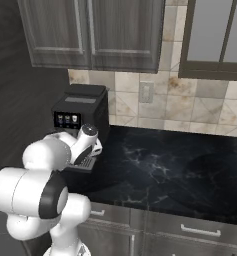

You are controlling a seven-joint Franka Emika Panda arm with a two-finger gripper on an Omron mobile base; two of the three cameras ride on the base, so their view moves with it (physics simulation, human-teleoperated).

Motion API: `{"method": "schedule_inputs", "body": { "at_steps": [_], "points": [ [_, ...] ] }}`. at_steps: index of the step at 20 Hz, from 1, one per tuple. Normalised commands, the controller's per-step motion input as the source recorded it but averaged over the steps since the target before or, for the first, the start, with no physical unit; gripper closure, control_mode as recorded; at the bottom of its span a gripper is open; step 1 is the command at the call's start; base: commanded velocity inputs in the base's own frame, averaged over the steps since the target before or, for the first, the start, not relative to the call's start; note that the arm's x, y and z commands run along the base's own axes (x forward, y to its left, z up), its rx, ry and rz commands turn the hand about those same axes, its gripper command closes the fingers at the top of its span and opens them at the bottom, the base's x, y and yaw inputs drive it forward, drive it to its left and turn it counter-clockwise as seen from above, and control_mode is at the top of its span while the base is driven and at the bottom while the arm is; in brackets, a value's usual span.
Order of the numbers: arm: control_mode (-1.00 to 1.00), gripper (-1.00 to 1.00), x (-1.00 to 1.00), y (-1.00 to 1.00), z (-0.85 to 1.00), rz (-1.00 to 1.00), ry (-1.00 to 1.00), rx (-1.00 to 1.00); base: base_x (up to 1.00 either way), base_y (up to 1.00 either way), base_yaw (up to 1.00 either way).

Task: Pick up the brewed coffee from the coffee machine and place it next to the breakfast plate on the dining counter.

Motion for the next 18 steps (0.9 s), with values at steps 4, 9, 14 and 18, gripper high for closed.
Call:
{"method": "schedule_inputs", "body": {
  "at_steps": [4, 9, 14, 18],
  "points": [
    [-1.00, 1.00, -0.23, 0.00, 0.01, 0.06, -0.02, 0.00, 0.00, 0.00, 0.00],
    [-1.00, 1.00, -0.37, 0.00, 0.04, 0.05, -0.02, 0.00, 0.00, 0.00, 0.00],
    [-1.00, 1.00, -0.47, 0.00, 0.12, 0.03, -0.04, 0.00, 0.00, 0.00, 0.00],
    [-1.00, 1.00, -0.51, 0.00, 0.21, 0.03, -0.12, 0.00, 0.00, 0.00, 0.00]
  ]
}}
